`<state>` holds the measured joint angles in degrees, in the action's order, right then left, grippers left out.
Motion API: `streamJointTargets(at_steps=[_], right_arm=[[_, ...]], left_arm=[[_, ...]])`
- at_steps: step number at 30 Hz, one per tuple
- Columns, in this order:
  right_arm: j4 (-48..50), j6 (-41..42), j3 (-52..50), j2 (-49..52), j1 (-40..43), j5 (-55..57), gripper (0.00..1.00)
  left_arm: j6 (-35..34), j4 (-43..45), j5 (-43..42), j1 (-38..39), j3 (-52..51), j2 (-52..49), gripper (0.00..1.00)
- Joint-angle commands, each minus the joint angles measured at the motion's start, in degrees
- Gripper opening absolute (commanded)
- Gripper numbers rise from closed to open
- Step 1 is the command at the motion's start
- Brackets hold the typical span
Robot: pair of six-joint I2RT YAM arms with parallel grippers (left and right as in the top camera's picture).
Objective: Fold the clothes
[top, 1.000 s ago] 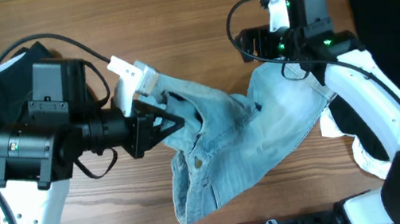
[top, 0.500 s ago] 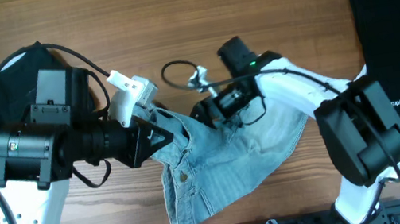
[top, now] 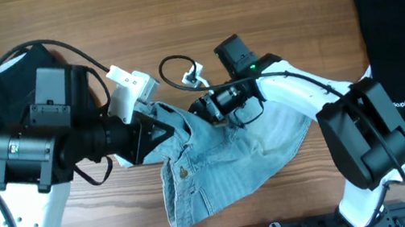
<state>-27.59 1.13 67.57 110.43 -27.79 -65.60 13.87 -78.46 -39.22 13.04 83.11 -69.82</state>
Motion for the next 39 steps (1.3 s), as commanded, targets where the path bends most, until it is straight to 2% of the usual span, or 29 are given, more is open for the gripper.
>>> streamJointTargets(at_steps=[1,4,7,11,16,18,21,23,27,32,35,37,39], right_arm=[[-0.48,0.76,-0.02,0.74,-0.55,1.86,0.95],[0.26,0.31,-0.02,0.74,-1.27,-8.74,0.96],[4.68,-1.79,-0.02,0.74,-4.11,-26.97,0.99],[15.74,10.34,-0.02,0.74,-9.99,-27.36,1.00],[28.26,21.81,-0.02,0.74,-11.26,-27.36,0.98],[34.42,25.77,-0.02,0.74,-10.47,-27.10,0.83],[39.71,33.24,-0.02,0.74,-8.28,-23.89,0.41],[40.39,35.98,-0.02,0.74,-5.44,-19.28,0.23],[36.33,37.77,-0.02,0.74,0.79,-9.16,0.12],[10.01,24.52,0.00,0.72,13.11,18.88,0.13],[-0.46,17.07,1.55,0.22,23.02,23.52,0.16],[-3.76,12.92,1.99,-0.92,26.64,23.63,0.17],[-7.72,7.91,1.99,-1.51,27.32,25.40,0.23]], left_arm=[[0.70,6.82,0.55,-0.02,2.97,4.68,0.04],[0.59,16.20,0.50,-0.02,3.08,8.61,0.04],[-2.32,20.00,-0.87,-0.02,3.06,8.87,0.04],[-2.32,22.80,-6.36,-0.02,3.10,7.45,0.04],[-2.32,26.27,-5.99,-0.02,7.08,8.66,0.04],[-2.32,27.06,-4.17,-0.02,7.39,9.03,0.04],[-2.29,27.36,-2.01,-0.02,7.37,7.65,0.04],[-2.40,30.77,-1.16,-0.02,7.37,5.07,0.04],[-7.34,41.97,-0.44,-0.02,7.39,1.51,0.04],[-12.07,52.06,0.37,-0.02,7.78,-0.11,0.04],[-17.68,63.23,0.00,-0.02,8.31,-1.29,0.04],[-18.78,60.96,-0.17,-0.04,8.31,-1.84,0.04],[-14.19,46.05,6.23,-0.59,8.31,-2.27,0.04]])
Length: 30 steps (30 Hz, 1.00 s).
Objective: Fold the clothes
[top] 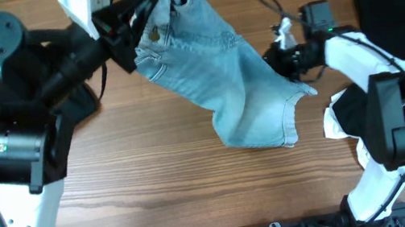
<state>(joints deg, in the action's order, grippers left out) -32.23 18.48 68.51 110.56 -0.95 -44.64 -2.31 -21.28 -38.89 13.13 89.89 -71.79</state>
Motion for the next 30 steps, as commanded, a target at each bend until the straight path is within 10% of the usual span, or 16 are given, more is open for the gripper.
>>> streamJointTargets(at_steps=[1,4,13,30], right_arm=[[-5.01,-11.10,1.03,-1.64,0.04,6.99,0.25],[-8.46,-14.08,1.03,-1.62,-1.95,12.59,0.30],[-2.60,-16.76,1.03,-1.62,-11.19,13.81,0.62],[27.69,-2.93,1.03,9.11,-21.33,18.99,0.68]], left_arm=[[5.03,-19.63,11.87,-0.72,1.51,-1.14,0.04],[6.58,-39.12,30.45,-0.72,1.01,-6.34,0.04],[-2.73,-65.48,41.81,-0.72,0.81,-27.19,0.04],[-5.68,-66.82,40.41,-0.70,0.70,-29.79,0.04]])
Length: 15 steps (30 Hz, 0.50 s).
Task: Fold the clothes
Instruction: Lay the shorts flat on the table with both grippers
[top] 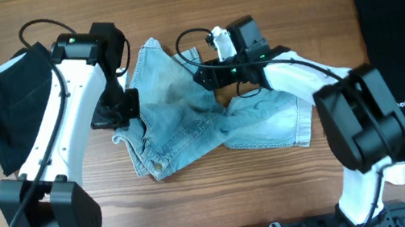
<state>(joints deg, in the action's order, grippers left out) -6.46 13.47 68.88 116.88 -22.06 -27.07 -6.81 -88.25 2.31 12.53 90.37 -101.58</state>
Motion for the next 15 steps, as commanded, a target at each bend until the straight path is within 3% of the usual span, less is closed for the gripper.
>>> streamJointTargets(at_steps=[1,3,4,5,6,7,11,15], right_arm=[[2.60,2.73,0.66,3.39,-0.24,2.08,0.67],[3.72,3.10,0.66,4.28,-0.37,1.88,0.58],[3.98,3.02,0.66,4.33,-0.61,0.66,0.27],[4.46,2.97,0.66,4.31,-0.66,-0.68,0.14],[5.18,2.82,0.66,4.31,-0.66,-2.32,0.09],[5.73,2.25,0.66,4.31,-0.66,-3.69,0.04],[6.05,0.02,0.70,3.23,-0.33,-5.03,0.04],[4.31,2.23,1.81,-3.15,4.00,4.83,0.04]], left_arm=[[-1.18,0.42,-1.79,-0.11,0.22,0.00,0.04],[-1.18,0.90,-2.69,-0.11,0.22,0.00,0.04],[-1.18,1.44,-2.71,-0.11,0.22,0.00,0.04],[-1.18,1.66,-2.71,-0.11,0.22,0.00,0.04],[-1.18,1.84,-2.71,-0.11,0.22,0.00,0.04],[-1.18,2.03,-2.71,-0.11,0.22,0.00,0.04],[-1.18,2.97,-2.69,-0.11,0.22,0.00,0.04],[-1.16,5.88,-2.69,-0.11,0.55,0.00,0.04]])
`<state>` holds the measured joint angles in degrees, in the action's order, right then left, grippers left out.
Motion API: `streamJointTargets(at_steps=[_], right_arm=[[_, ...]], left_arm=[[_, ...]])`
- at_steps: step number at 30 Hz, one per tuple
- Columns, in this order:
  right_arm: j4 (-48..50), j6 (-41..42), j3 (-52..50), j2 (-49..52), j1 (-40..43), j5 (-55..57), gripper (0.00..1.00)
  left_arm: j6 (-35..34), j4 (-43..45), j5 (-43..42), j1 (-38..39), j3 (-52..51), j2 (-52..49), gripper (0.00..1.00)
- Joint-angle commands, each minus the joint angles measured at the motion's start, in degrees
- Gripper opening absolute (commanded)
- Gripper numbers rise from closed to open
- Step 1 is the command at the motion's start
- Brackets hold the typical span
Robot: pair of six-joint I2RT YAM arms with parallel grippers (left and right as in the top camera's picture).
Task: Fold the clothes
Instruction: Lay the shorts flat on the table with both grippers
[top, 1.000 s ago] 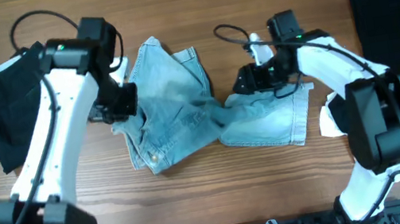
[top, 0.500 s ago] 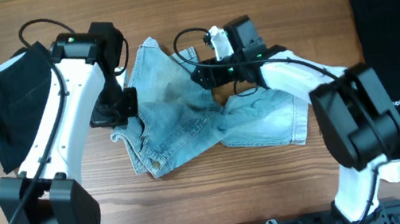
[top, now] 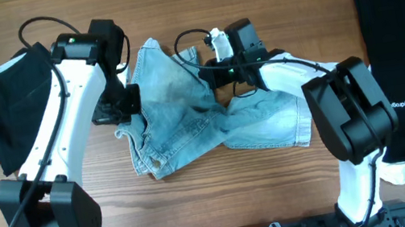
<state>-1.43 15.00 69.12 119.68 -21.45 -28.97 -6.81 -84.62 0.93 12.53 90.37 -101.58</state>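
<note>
Light-blue denim shorts (top: 187, 116) lie crumpled on the wooden table's middle, with one leg spread to the right (top: 277, 122) and the waistband toward the lower left. My left gripper (top: 128, 107) sits at the shorts' left edge, its fingers closed on the denim. At the shorts' upper edge, my right gripper (top: 206, 72) is down on the fabric and looks shut on it. The fingertips of both are partly hidden by the arms.
A pile of black clothing (top: 7, 87) with a red tag lies at the far left. A large black garment with white print covers the right side. A white cloth shows by the right arm's base.
The left gripper has shifted slightly up along the shorts' left edge. The right gripper has edged a little left. The shorts lie almost as before.
Both grippers first held the shorts bunched low at the table's middle. Then the left gripper held them high at the back left, hanging stretched toward the right gripper. Later the shorts lay spread on the table between both grippers, where they remain.
</note>
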Motion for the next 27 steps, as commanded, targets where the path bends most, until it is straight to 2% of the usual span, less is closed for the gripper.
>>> streamJointTargets(at_steps=[1,4,7,8,10,11,12,14,15,17,19,24,27], right_arm=[[-1.62,1.14,2.19,-8.55,5.18,9.33,0.04],[-6.97,1.68,6.58,-17.77,13.75,20.59,0.04],[-7.72,3.10,7.02,-21.18,19.08,24.52,0.04],[-7.87,3.26,7.04,-21.31,20.35,24.41,0.16],[-10.19,3.17,7.02,-20.74,22.27,24.48,0.32],[-12.17,2.84,6.99,-20.50,22.47,24.52,0.40],[-14.45,1.79,6.99,-20.44,22.45,24.52,0.51],[-18.95,1.49,6.99,-20.41,22.38,24.74,0.58],[-21.09,1.51,6.99,-20.41,22.38,24.70,0.58],[-25.90,1.49,6.99,-20.41,22.38,24.68,0.59],[-31.01,1.20,6.99,-20.41,22.38,23.50,0.60],[-47.95,-1.66,6.95,-20.41,22.38,17.55,0.64],[-57.16,-1.25,6.45,-20.41,22.38,16.79,0.67]], left_arm=[[-1.16,3.28,-1.31,-0.11,1.25,0.00,0.04],[-0.94,8.13,-1.22,-0.20,6.95,0.00,0.04],[-0.96,17.51,0.09,-1.01,12.55,0.00,0.04],[-0.98,23.28,0.00,-1.27,12.87,0.00,0.04],[-0.98,35.95,-0.02,-1.31,12.79,-0.61,0.08],[-1.01,41.00,-0.04,-1.29,12.79,-1.16,0.14],[-1.44,46.10,-0.09,-1.25,12.79,-1.92,0.30],[-3.19,52.30,-0.46,-1.25,12.79,-4.00,0.74],[-4.24,52.98,-0.44,-1.25,12.79,-5.35,0.85],[-4.15,50.23,-0.39,-1.27,12.79,-7.50,1.00],[-4.11,45.44,-0.33,-1.27,12.79,-9.46,1.00],[-4.17,25.55,1.51,-1.86,12.76,-13.44,1.00],[-4.17,20.02,1.53,-2.25,12.63,-14.82,1.00]])
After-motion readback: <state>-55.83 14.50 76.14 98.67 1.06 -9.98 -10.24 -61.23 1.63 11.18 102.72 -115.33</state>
